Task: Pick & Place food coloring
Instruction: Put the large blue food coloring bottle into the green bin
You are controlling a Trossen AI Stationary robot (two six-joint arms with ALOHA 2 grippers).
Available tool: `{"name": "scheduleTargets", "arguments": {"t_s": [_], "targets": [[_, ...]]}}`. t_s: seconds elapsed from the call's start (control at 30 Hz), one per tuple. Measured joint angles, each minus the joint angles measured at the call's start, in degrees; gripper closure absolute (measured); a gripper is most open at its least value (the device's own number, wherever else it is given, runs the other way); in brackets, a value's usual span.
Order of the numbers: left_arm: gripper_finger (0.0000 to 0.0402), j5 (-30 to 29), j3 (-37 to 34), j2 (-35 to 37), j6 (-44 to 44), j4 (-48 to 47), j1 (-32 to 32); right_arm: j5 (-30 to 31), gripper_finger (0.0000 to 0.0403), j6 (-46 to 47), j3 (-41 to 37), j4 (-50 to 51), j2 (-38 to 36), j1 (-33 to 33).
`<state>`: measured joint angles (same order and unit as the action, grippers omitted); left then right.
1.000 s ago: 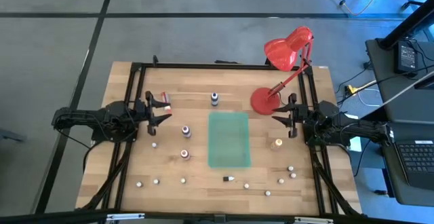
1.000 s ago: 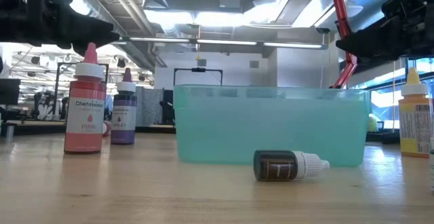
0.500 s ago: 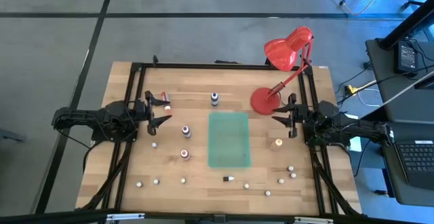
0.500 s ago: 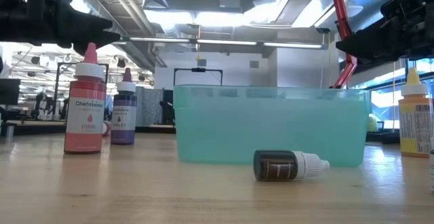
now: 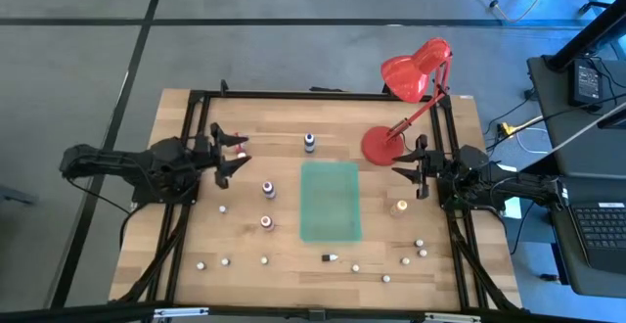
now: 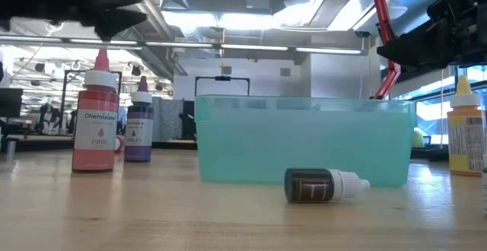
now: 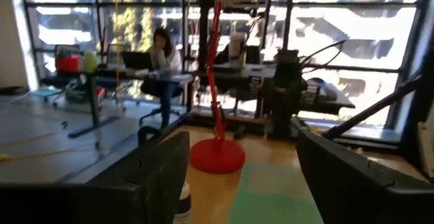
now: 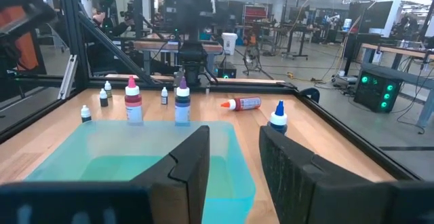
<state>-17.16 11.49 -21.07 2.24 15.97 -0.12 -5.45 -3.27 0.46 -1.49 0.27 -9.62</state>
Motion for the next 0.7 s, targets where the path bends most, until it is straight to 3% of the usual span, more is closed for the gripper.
{"name": "scheduleTargets", "arguments": {"t_s": [0.23,0.47,0.7], "targets": [[0.0149,-0.9,22.1,-24.3,1.2,-16.9,2.4,0.0,0.0271,-0.2,0.0,0.0,0.0,0.0],[0.0156,5.6,48.4,-47.3,-2.0,-41.7,10.2,0.0,0.0271,-0.3,0.0,0.0,0.0,0.0],[0.0158,14.2,66.5,-65.0,-12.8,-51.3,18.5,0.0,0.0271,-0.3,0.0,0.1,0.0,0.0]]}}
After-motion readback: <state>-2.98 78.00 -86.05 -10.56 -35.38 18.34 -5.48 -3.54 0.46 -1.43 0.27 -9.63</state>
